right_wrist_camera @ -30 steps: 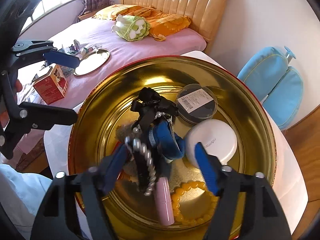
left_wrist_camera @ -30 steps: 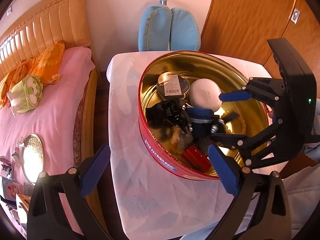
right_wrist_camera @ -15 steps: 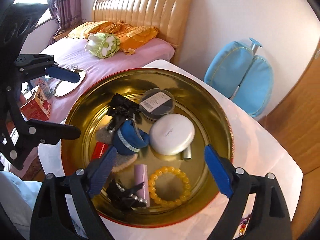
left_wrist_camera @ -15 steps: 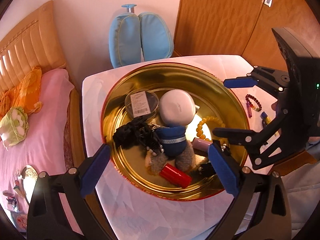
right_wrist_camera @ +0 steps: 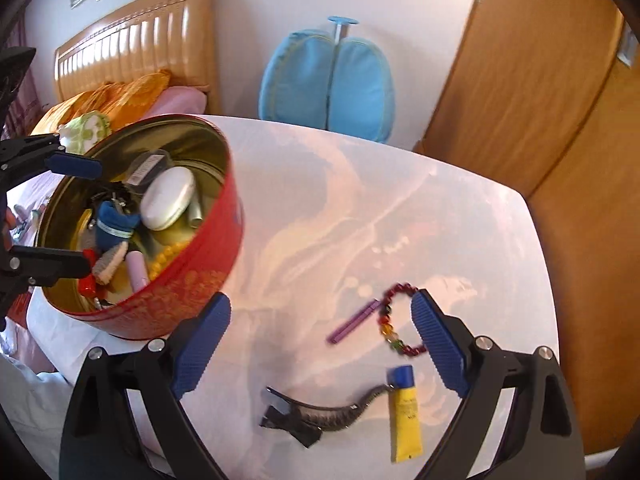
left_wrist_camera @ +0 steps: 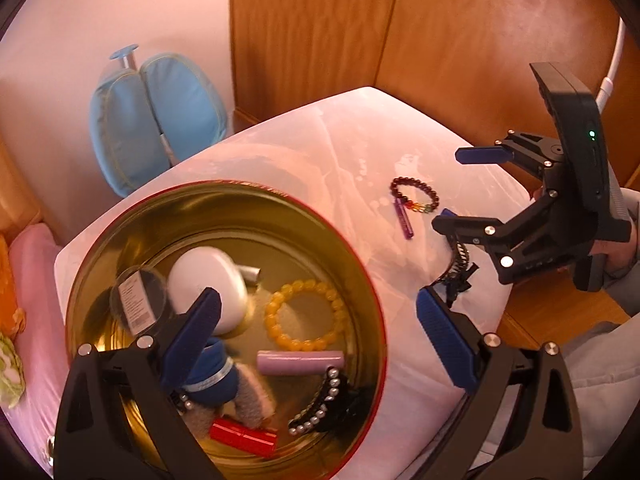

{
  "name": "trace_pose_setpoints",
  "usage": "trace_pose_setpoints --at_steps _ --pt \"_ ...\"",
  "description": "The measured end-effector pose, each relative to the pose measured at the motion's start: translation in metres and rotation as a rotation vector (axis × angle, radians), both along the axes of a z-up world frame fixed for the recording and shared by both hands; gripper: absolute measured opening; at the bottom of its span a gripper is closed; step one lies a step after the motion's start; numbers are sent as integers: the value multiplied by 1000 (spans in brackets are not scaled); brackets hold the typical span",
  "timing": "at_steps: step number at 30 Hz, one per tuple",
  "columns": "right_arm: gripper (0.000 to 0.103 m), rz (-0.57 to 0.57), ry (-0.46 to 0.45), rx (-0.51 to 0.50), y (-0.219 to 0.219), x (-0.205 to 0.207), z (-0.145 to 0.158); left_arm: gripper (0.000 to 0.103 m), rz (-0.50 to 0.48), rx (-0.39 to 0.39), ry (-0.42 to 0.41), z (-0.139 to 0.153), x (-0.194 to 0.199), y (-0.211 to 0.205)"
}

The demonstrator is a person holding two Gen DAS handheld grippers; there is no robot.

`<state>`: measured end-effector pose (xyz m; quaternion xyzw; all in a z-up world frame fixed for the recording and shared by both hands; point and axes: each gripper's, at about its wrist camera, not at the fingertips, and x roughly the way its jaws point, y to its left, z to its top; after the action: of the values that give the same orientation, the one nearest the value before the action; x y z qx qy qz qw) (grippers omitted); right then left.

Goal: Organize jewelry
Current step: 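Move the right gripper to the yellow SOS tube and grasp it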

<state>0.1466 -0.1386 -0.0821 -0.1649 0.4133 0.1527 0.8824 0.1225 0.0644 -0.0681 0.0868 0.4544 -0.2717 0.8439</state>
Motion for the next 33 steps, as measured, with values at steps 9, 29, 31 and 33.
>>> trace_pose_setpoints --at_steps 9,29,31,33 --pt "93 -208 69 -33 -74 -5 -30 95 -207 -14 7 -6 4 -76" --pt "66 -139 168 -88 -97 7 -91 95 -250 27 115 -39 17 -131" --pt "53 -114 175 -73 -96 7 -91 95 -250 32 120 -42 18 -133" --pt "29 -98 187 -54 -96 6 -91 95 -250 35 122 -43 19 -135"
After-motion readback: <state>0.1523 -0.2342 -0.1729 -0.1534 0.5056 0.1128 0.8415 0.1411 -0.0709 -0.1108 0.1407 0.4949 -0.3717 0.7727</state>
